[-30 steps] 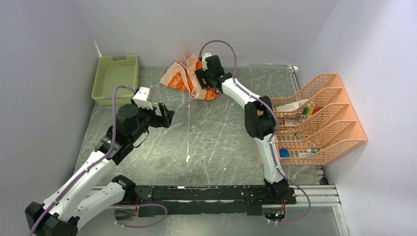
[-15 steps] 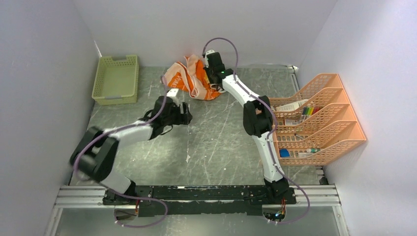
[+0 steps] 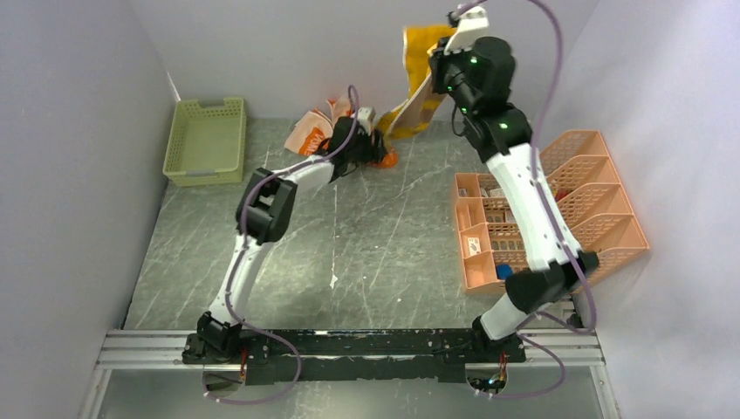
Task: Roll the towels
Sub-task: Pick up the towel at the corner of the board, then place the towel at the center of the board.
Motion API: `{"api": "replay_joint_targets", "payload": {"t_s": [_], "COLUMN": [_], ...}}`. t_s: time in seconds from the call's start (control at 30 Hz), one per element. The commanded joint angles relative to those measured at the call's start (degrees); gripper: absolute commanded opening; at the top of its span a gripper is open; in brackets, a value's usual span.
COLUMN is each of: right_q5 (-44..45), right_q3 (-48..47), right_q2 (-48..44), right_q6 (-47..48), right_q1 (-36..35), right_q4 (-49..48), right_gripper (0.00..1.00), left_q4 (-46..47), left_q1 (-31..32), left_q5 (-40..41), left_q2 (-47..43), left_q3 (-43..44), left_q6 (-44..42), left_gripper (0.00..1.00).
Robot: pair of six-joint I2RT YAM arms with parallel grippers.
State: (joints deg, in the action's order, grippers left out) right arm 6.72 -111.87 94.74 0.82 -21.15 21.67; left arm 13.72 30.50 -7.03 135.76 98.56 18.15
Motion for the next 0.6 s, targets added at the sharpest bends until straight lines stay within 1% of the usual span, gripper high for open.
{"api": "replay_joint_targets", "payload": {"t_s": [0.0,0.03,0.07,0.1,0.17,0.23,0.3,0.4,0.47,0.5,0.57], "right_q5": [-6.29,-7.38,-8.59,-10.16,-13.19,-16.06,-20.77,-30.89,-36.09,-36.75,-34.4], "right_q3": [-0.55,-1.03,-1.69,-2.46,-3.48,-3.08,-2.47,-2.28,-3.86,-5.12,-8.76], "right_q2": [-4.37,-5.34,-6.04,-6.41,-7.69,-9.33,-10.91,-10.44,-7.71,-5.93,-2.22], "right_q6": [-2.15,-2.56,-2.98,-3.48,-4.81,-6.08,-8.56,-14.8,-17.32,-17.42,-15.16], "right_q1": [-0.47,-0.43,-0.49,-0.48,-0.89,-1.76,-2.74,-3.75,-6.43,-9.71,-15.96], "right_q4": [3.41,4.1,5.04,6.3,8.75,8.58,6.17,0.63,-1.33,-1.29,1.28], "right_gripper": [0.0,0.0,0.0,0.0,0.0,0.0,0.0,0.0,0.0,0.0,0.0], "left_q4": [-16.47,-18.15,-18.52,-17.12,-12.81,-11.84,-9.93,-4.99,-4.93,-4.14,-1.32], "left_q1": [-3.5,-4.73,-6.02,-7.39,-10.54,-13.26,-15.39,-16.02,-16.0,-16.04,-16.0], "left_q5": [3.3,3.32,3.44,3.58,5.15,4.39,2.14,-0.42,-2.9,-4.25,-6.33], "left_q2": [17.51,19.92,21.0,20.52,16.49,12.22,6.13,-5.29,-12.15,-16.11,-24.44], "left_q3": [31.22,36.1,38.75,38.28,32.16,27.39,19.12,7.54,2.25,-0.71,-7.29], "left_q6": [-6.67,-6.31,-5.51,-4.63,-2.8,-1.79,-0.58,0.02,0.71,1.11,1.44], "left_gripper": [0.75,0.75,0.75,0.75,0.79,0.8,0.8,0.83,0.82,0.82,0.83]}}
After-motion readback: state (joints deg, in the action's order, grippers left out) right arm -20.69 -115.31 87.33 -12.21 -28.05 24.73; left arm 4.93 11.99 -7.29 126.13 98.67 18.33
